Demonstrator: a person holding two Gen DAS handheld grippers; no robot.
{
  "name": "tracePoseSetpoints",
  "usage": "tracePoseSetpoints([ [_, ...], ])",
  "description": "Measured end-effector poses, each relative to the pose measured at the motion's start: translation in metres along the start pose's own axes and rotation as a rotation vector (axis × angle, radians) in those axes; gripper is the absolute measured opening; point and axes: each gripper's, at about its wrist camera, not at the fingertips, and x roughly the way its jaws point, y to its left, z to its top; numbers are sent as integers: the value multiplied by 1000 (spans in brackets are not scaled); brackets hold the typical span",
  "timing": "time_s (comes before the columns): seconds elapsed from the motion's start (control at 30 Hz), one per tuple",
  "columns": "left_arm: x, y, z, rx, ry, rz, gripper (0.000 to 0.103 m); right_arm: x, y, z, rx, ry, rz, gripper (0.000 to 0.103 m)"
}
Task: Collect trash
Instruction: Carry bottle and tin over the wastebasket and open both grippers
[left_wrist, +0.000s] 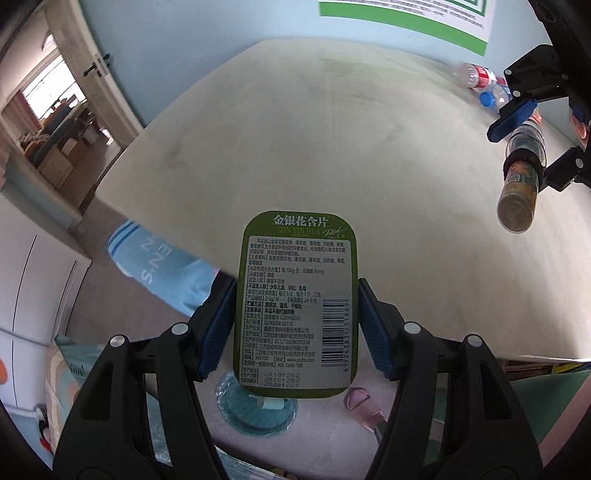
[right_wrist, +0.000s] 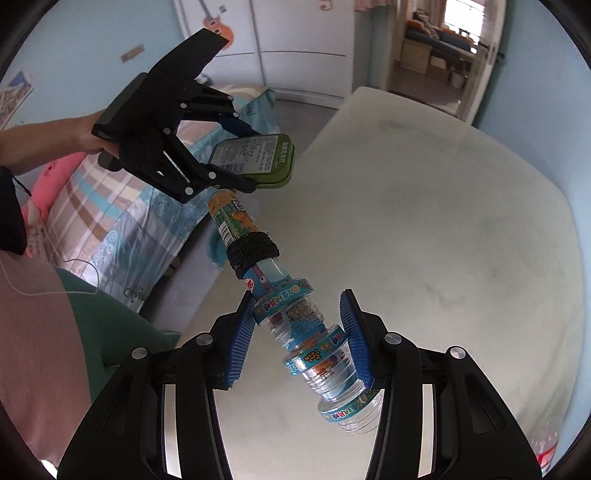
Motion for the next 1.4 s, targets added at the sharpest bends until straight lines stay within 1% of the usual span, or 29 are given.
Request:
tracePoseSetpoints([
  [0.2, -12, 57, -62, -146, 41, 63, 61, 42, 26, 66, -114, 6, 93, 48],
  [0.37, -17, 90, -114, -263, 79, 95, 61, 90, 61, 119, -199, 31, 175, 48],
  [0.5, -15, 111, -150, -351, 114, 111, 61, 128, 84, 153, -228, 56, 224, 48],
  [0.6, -10, 127, -178, -417, 142, 114, 61, 162, 98, 180, -231, 86, 242, 48],
  [0.7, -6, 138, -204, -477, 169, 116, 61, 196, 108, 197, -213, 122, 252, 48],
  [0.8, 2, 153, -228, -550, 182, 98, 61, 228, 121, 206, -182, 152, 240, 48],
  [0.9, 18, 165, -255, -613, 209, 98, 61, 264, 128, 214, -110, 194, 218, 48],
  [1.0, 35, 174, -274, -655, 243, 90, 61, 300, 131, 216, -25, 230, 204, 48],
  [1.17, 64, 185, -301, -698, 284, 75, 61, 359, 135, 209, 128, 298, 162, 48],
  [1.27, 81, 190, -312, -721, 308, 64, 61, 390, 138, 203, 203, 342, 151, 48],
  [1.4, 103, 196, -329, -776, 333, 30, 61, 427, 141, 193, 279, 399, 140, 48],
])
